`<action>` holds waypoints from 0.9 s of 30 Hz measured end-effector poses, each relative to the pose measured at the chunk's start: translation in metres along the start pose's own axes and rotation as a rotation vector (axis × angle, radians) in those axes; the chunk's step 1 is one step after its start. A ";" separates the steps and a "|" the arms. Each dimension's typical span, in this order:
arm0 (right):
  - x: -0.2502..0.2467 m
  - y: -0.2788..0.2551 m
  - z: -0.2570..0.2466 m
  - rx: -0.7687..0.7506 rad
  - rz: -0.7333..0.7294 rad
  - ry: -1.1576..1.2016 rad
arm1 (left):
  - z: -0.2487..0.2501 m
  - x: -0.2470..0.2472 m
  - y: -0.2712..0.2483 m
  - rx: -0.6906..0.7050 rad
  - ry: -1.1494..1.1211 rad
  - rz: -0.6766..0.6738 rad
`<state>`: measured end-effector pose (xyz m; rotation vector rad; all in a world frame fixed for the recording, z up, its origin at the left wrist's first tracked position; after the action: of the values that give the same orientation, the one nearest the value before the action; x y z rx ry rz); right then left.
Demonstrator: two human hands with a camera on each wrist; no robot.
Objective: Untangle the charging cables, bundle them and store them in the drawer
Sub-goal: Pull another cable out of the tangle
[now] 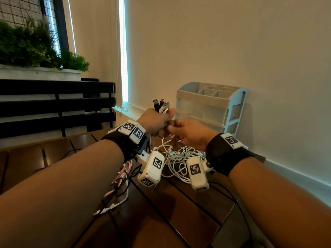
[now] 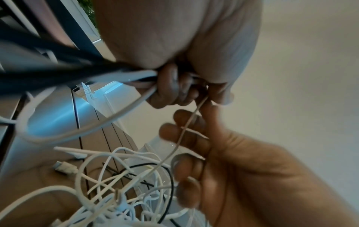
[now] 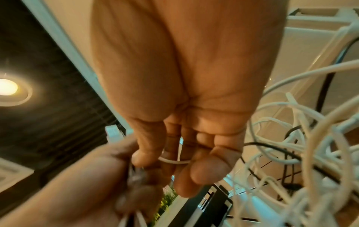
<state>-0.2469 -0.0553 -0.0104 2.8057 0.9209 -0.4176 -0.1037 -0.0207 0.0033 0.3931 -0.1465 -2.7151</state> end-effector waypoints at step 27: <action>-0.003 0.019 -0.009 -0.071 0.231 -0.843 | 0.024 -0.023 0.007 0.322 0.507 0.055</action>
<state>-0.2355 -0.0701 0.0000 2.2480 0.3991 -1.3363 -0.0875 -0.0165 0.0331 1.1312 -0.4421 -2.4455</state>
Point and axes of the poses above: each hand's wrist, its own y-axis towards the middle knuckle, its own x-axis out of the palm, z = x × y, the point moved 1 cm from there along y, towards the middle knuckle, and after that the axes turned 6 degrees about z, right-handed, at the moved point
